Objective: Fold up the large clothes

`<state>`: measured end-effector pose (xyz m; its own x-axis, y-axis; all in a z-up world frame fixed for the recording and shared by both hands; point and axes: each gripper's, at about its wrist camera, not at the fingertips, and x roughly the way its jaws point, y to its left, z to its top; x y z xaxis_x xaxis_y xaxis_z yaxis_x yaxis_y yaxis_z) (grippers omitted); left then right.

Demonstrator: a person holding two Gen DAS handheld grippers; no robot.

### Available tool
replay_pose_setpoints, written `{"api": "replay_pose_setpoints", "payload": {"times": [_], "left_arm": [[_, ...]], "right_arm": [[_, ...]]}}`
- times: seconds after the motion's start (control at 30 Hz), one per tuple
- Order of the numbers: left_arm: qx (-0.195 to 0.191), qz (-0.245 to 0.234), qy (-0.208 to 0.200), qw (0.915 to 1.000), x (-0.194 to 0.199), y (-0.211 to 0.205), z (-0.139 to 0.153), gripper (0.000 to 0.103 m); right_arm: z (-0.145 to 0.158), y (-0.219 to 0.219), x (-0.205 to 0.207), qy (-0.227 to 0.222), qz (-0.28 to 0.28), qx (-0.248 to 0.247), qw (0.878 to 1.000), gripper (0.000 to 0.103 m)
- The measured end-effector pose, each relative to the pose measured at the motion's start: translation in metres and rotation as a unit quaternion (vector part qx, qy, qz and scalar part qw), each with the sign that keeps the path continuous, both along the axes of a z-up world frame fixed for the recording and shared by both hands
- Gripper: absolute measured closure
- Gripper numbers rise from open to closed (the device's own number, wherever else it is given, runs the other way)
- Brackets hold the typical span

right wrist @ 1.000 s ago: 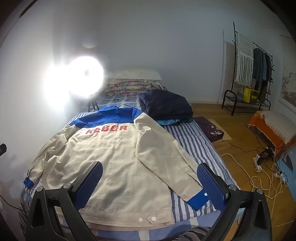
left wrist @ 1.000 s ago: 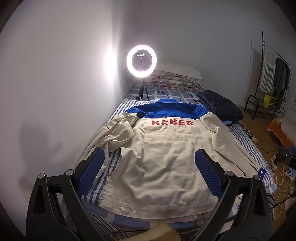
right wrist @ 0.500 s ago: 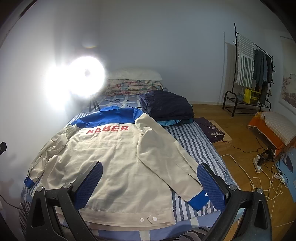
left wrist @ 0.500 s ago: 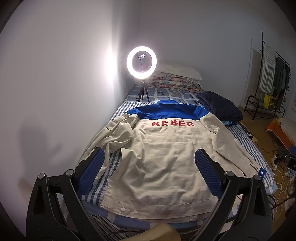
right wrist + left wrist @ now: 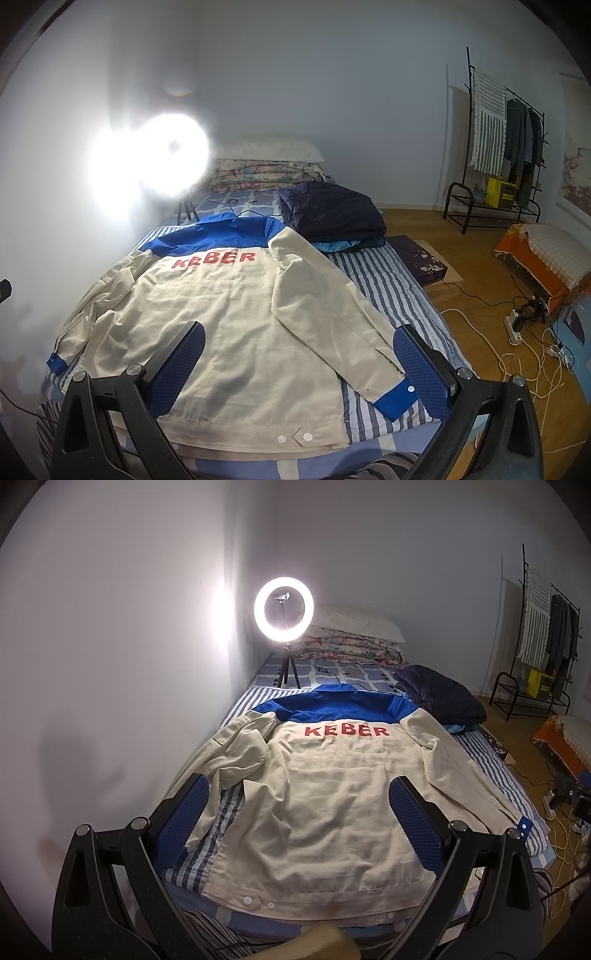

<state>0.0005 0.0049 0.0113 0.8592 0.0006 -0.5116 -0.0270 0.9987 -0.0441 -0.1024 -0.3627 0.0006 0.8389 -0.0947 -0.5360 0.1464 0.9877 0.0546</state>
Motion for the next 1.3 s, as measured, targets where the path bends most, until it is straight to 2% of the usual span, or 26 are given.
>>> {"api": "replay_pose_setpoints", "payload": {"times": [0.27, 0.6, 1.3], "left_arm": [[0.003, 0.001, -0.002, 1.0000, -0.002, -0.002, -0.002, 0.003], [0.003, 0.000, -0.002, 1.0000, 0.000, 0.005, 0.017, 0.003], [0.006, 0.003, -0.003, 1.0000, 0.000, 0.006, 0.018, 0.003]], "right_arm": [[-0.002, -0.001, -0.001, 0.000, 0.001, 0.001, 1.000, 0.000], [-0.001, 0.001, -0.001, 0.000, 0.001, 0.001, 1.000, 0.000], [-0.003, 0.001, -0.001, 0.001, -0.001, 0.001, 1.000, 0.000]]}}
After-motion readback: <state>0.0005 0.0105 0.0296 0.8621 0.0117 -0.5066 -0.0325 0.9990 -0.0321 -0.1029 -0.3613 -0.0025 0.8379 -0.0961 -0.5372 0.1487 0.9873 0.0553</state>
